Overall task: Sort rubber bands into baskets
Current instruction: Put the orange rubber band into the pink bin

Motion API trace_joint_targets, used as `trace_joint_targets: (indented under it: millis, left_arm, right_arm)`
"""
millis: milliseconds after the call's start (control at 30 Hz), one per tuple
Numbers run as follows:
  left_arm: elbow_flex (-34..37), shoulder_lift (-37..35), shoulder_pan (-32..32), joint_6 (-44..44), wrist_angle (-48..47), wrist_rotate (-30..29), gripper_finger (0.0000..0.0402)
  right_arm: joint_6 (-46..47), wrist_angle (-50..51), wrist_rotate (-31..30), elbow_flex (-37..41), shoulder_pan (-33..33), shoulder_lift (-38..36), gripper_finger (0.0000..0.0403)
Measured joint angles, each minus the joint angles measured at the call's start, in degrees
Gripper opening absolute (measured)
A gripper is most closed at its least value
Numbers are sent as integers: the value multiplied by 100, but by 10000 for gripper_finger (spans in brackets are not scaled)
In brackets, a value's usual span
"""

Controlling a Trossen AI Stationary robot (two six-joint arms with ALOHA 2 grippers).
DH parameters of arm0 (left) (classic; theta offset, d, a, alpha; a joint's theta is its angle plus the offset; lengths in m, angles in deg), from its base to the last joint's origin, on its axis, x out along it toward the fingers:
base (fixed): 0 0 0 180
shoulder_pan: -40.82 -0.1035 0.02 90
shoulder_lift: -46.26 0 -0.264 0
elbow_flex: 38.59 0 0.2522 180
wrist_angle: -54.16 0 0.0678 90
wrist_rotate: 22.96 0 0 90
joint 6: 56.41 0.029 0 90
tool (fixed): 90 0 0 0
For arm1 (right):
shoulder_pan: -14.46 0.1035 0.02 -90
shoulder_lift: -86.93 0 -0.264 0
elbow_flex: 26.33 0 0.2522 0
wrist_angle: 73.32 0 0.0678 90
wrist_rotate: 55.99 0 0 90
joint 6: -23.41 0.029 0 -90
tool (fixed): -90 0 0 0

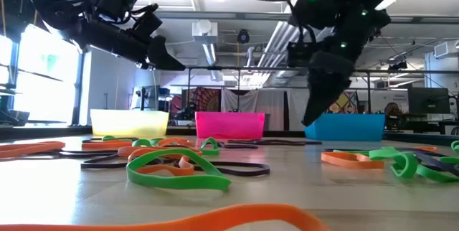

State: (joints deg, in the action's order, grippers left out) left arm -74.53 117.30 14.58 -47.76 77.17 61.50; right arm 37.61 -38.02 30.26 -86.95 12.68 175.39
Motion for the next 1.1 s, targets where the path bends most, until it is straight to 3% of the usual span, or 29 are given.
trace_joint_targets:
  millis: [300,533,800,1100]
  left_arm:
    - [0,0,0,-138,0,52,1]
    - [0,0,4,-151,0,99,0]
    - [0,0,4,-102,-13,101,0]
    - [0,0,4,-94,-5,96,0]
  right_arm:
    - [-119,1061,85,0,410,-2,212]
    - [-14,1569,-8,0,413,-2,212]
    - [231,1991,835,0,557,-4,211]
    - [-71,2477,489,4,942,-4,211]
